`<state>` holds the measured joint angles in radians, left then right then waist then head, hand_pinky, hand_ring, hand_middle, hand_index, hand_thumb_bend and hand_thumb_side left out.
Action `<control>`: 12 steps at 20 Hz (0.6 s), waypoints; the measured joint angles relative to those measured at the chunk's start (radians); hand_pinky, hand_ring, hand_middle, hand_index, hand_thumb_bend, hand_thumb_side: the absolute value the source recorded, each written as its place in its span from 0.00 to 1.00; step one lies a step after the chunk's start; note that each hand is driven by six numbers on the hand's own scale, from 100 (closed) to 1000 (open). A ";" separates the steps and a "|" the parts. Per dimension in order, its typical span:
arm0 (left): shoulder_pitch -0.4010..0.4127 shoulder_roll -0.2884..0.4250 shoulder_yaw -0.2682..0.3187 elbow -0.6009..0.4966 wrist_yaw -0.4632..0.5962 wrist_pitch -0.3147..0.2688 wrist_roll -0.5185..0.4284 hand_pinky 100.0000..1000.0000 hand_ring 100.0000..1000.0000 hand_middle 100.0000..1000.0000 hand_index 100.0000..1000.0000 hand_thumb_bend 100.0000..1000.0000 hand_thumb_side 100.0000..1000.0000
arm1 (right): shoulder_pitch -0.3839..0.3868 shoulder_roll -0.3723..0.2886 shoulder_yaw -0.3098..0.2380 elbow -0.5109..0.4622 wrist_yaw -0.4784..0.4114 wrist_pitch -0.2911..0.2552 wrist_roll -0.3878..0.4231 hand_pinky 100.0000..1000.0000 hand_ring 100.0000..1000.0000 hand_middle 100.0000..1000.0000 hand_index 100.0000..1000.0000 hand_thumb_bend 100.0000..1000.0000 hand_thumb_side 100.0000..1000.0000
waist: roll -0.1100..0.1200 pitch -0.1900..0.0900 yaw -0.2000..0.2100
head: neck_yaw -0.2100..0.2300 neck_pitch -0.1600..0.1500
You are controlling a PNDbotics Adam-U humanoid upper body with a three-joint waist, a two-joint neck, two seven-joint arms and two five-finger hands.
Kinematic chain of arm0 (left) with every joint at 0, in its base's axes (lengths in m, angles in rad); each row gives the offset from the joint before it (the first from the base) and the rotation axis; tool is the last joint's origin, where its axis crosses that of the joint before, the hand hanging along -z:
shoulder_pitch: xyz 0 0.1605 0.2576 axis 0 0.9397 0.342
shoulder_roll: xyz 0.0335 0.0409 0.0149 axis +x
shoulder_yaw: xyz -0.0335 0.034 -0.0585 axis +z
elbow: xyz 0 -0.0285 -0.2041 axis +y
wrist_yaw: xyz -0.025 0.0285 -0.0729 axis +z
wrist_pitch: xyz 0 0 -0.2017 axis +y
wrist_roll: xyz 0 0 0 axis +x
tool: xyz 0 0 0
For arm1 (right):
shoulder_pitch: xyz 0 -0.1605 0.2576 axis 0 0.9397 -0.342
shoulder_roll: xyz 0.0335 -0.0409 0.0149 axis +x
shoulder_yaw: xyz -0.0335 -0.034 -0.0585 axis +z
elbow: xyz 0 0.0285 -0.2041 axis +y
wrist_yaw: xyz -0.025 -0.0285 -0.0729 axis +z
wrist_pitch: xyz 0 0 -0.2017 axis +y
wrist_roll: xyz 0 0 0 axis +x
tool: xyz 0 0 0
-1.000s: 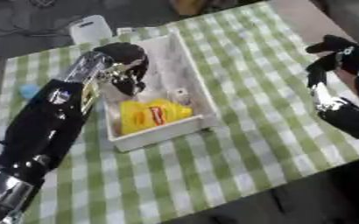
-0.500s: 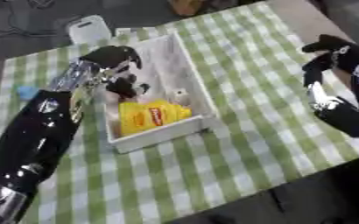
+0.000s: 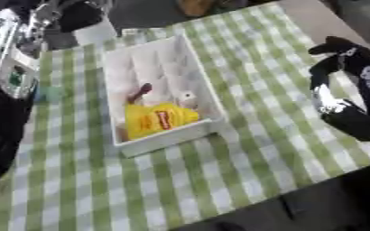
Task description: Pick up objects on the table and place them in the box.
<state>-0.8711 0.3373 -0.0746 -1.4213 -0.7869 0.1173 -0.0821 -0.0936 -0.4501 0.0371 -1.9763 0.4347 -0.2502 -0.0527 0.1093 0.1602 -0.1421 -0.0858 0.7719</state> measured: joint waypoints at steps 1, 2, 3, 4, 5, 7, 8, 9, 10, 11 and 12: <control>0.029 0.005 0.015 -0.028 0.042 0.014 0.028 0.71 0.76 0.77 0.80 0.14 1.00 | 0.001 0.000 0.000 0.000 0.000 0.000 -0.001 0.52 0.57 0.70 0.94 0.00 0.45 | -0.001 0.000 0.005 | 0.000 0.000; 0.074 0.006 0.038 -0.062 0.095 0.029 0.067 0.72 0.77 0.78 0.81 0.15 1.00 | 0.002 0.000 -0.002 0.000 0.000 0.001 -0.002 0.52 0.57 0.70 0.94 0.00 0.45 | -0.002 0.000 0.012 | -0.002 0.000; 0.124 0.006 0.060 -0.092 0.149 0.043 0.106 0.72 0.77 0.78 0.81 0.15 1.00 | 0.002 0.000 -0.004 0.000 0.000 0.001 -0.002 0.52 0.57 0.70 0.94 0.00 0.45 | -0.004 0.000 0.020 | -0.003 0.000; 0.172 0.006 0.080 -0.120 0.204 0.054 0.143 0.72 0.77 0.78 0.81 0.15 1.00 | 0.002 0.001 -0.005 0.000 0.000 0.002 -0.003 0.52 0.57 0.70 0.94 0.00 0.45 | -0.007 0.000 0.025 | -0.003 0.000; 0.202 0.006 0.093 -0.140 0.249 0.063 0.171 0.72 0.77 0.78 0.81 0.15 1.00 | 0.002 0.002 -0.006 0.000 0.000 0.002 -0.003 0.52 0.57 0.70 0.94 0.00 0.45 | -0.012 0.000 0.026 | -0.003 0.000; 0.226 0.010 0.108 -0.170 0.312 0.075 0.207 0.72 0.77 0.78 0.81 0.15 1.00 | 0.002 0.004 -0.006 0.000 0.000 0.002 -0.003 0.52 0.57 0.70 0.94 0.00 0.45 | -0.015 0.000 0.026 | -0.003 0.001; 0.230 0.014 0.111 -0.179 0.332 0.078 0.218 0.72 0.77 0.77 0.81 0.21 1.00 | 0.002 0.004 -0.006 0.000 0.000 0.002 -0.003 0.52 0.57 0.70 0.94 0.00 0.46 | -0.015 0.000 0.026 | -0.004 0.001; 0.233 0.014 0.115 -0.183 0.348 0.082 0.227 0.71 0.77 0.77 0.82 0.32 1.00 | 0.002 0.004 -0.006 0.000 0.000 0.002 -0.003 0.52 0.57 0.70 0.94 0.00 0.46 | -0.015 0.000 0.030 | -0.004 0.001; 0.244 0.012 0.122 -0.184 0.361 0.089 0.237 0.70 0.76 0.76 0.81 0.46 1.00 | 0.002 0.005 -0.007 0.000 0.000 0.002 -0.004 0.52 0.56 0.70 0.94 0.00 0.46 | -0.015 0.000 0.038 | -0.004 0.001; 0.264 0.005 0.137 -0.184 0.375 0.097 0.248 0.70 0.76 0.76 0.80 0.43 1.00 | 0.002 0.006 -0.009 0.000 0.000 0.003 -0.006 0.52 0.56 0.70 0.93 0.00 0.47 | -0.015 0.001 0.052 | -0.002 0.001; 0.286 -0.009 0.154 -0.184 0.389 0.107 0.260 0.70 0.76 0.76 0.80 0.40 1.00 | 0.001 0.007 -0.012 0.000 0.000 0.005 -0.009 0.52 0.56 0.70 0.94 0.00 0.48 | -0.017 0.001 0.066 | 0.003 0.001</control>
<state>-0.5855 0.3284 0.0794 -1.6051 -0.3976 0.2247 0.1783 -0.0921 -0.4430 0.0248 -1.9763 0.4346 -0.2457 -0.0615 0.0927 0.1611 -0.0765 -0.0830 0.7724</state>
